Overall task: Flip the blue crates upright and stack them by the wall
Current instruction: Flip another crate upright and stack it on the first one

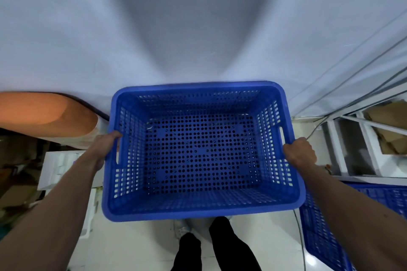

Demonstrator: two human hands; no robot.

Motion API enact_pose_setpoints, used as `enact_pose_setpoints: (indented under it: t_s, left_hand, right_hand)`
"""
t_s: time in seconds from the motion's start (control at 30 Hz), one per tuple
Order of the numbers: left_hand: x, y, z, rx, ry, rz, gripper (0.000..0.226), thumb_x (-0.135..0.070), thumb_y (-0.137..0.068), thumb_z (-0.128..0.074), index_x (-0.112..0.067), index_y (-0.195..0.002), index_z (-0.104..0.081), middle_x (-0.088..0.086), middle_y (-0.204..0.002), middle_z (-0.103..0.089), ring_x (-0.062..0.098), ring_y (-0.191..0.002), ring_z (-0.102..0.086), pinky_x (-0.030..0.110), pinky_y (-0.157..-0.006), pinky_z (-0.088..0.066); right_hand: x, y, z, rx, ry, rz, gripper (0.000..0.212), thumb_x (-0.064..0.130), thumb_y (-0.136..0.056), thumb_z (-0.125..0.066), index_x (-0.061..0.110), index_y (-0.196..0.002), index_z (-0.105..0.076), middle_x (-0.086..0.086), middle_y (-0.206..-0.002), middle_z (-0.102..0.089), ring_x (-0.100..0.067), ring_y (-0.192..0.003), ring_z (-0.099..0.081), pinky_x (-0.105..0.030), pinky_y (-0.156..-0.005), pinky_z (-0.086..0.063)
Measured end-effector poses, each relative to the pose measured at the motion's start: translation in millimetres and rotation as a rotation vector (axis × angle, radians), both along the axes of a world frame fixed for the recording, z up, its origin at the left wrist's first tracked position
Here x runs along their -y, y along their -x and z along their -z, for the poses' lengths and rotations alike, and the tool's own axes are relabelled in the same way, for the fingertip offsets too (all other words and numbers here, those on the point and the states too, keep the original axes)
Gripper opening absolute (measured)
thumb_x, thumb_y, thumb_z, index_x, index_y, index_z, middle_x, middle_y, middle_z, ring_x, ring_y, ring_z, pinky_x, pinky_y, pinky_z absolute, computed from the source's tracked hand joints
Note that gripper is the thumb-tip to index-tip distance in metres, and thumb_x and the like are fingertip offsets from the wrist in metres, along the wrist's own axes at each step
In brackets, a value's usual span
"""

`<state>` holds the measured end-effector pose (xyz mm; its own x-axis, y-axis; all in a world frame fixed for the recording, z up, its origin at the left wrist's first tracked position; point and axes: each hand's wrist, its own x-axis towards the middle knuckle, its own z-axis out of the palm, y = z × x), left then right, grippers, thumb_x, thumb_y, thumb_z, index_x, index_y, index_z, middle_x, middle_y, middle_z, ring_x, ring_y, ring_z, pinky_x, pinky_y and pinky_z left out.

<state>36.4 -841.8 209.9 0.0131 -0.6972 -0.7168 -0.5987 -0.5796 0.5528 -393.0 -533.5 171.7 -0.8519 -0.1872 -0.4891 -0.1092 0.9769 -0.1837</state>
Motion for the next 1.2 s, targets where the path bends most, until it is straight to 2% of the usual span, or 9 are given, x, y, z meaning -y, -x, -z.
enact_pose_setpoints:
  t_s: [0.1,0.23,0.3,0.37,0.57,0.8,0.97,1.1,1.2]
  left_hand:
    - [8,-3,5,0.023,0.01,0.031,0.031,-0.032,-0.092,-0.058,-0.006,-0.105,-0.066,0.014,-0.097,-0.069,0.027,-0.078,-0.063,0.034,-0.066,-0.046]
    - [17,-6,13,0.06,-0.009,0.111,0.036,-0.031,-0.09,-0.062,-0.002,-0.112,-0.066,0.018,-0.102,-0.072,0.034,-0.087,-0.069,0.039,-0.069,-0.053]
    - [16,-11,17,0.057,-0.021,0.156,0.038,-0.03,-0.09,-0.065,-0.005,-0.118,-0.065,0.018,-0.106,-0.073,0.037,-0.093,-0.07,0.05,-0.082,-0.057]
    - [13,-19,23,0.058,-0.038,0.207,0.044,-0.035,-0.088,-0.067,-0.013,-0.125,-0.06,0.014,-0.114,-0.07,0.037,-0.102,-0.068,0.058,-0.095,-0.052]
    - [3,-33,33,0.051,-0.036,0.169,0.081,-0.042,-0.078,-0.075,-0.021,-0.146,-0.036,0.011,-0.128,-0.063,0.035,-0.104,-0.068,0.057,-0.092,-0.054]
    - [-25,-20,14,0.096,-0.041,0.155,0.071,-0.028,-0.09,-0.068,-0.016,-0.15,-0.031,0.014,-0.135,-0.057,0.038,-0.113,-0.062,0.057,-0.098,-0.049]
    - [-53,-26,12,0.1,-0.056,0.143,0.063,-0.017,-0.095,-0.061,-0.02,-0.15,-0.03,0.013,-0.127,-0.061,0.033,-0.098,-0.067,0.044,-0.077,-0.054]
    - [-67,-38,28,0.294,0.022,0.208,0.056,-0.015,-0.093,-0.056,-0.014,-0.146,-0.036,0.018,-0.121,-0.065,0.037,-0.094,-0.067,0.049,-0.086,-0.055]
    - [-90,-51,43,0.48,0.033,0.281,0.048,-0.021,-0.094,-0.056,-0.012,-0.138,-0.042,0.021,-0.119,-0.066,0.042,-0.101,-0.065,0.052,-0.091,-0.053]
  right_hand:
    - [3,-2,-2,-0.002,-0.006,-0.008,0.02,0.019,-0.087,-0.057,0.003,-0.1,-0.053,-0.011,-0.09,-0.056,-0.032,-0.075,-0.054,-0.035,-0.068,-0.043]
    - [4,-3,-3,0.006,-0.025,-0.028,0.028,0.021,-0.087,-0.056,0.002,-0.107,-0.051,-0.012,-0.098,-0.056,-0.032,-0.08,-0.055,-0.036,-0.071,-0.046]
    - [1,-4,-3,0.019,-0.038,-0.047,0.03,0.02,-0.087,-0.056,0.001,-0.11,-0.05,-0.013,-0.101,-0.057,-0.032,-0.082,-0.056,-0.037,-0.072,-0.047]
    - [-5,-5,-2,0.032,-0.026,-0.053,0.03,0.018,-0.088,-0.055,0.0,-0.111,-0.05,-0.015,-0.104,-0.058,-0.033,-0.083,-0.058,-0.039,-0.072,-0.05]
    - [-23,-11,3,0.001,0.001,-0.037,0.03,0.014,-0.088,-0.054,-0.003,-0.113,-0.05,-0.02,-0.112,-0.059,-0.039,-0.094,-0.06,-0.046,-0.08,-0.053]
    - [-29,-6,1,-0.027,0.011,-0.032,0.028,0.015,-0.089,-0.054,-0.003,-0.109,-0.05,-0.02,-0.11,-0.058,-0.04,-0.094,-0.06,-0.045,-0.08,-0.051]
    - [-30,9,-2,0.049,0.001,-0.108,0.025,0.017,-0.09,-0.054,0.001,-0.105,-0.043,-0.022,-0.111,-0.057,-0.039,-0.093,-0.058,-0.044,-0.079,-0.048]
    - [-29,5,-8,0.095,-0.023,-0.12,0.032,0.016,-0.091,-0.052,-0.002,-0.118,-0.044,-0.023,-0.119,-0.053,-0.041,-0.101,-0.057,-0.047,-0.083,-0.049]
    - [-42,-10,-11,0.018,0.002,-0.108,0.034,0.012,-0.093,-0.052,-0.003,-0.123,-0.044,-0.023,-0.122,-0.051,-0.042,-0.102,-0.057,-0.04,-0.077,-0.04]
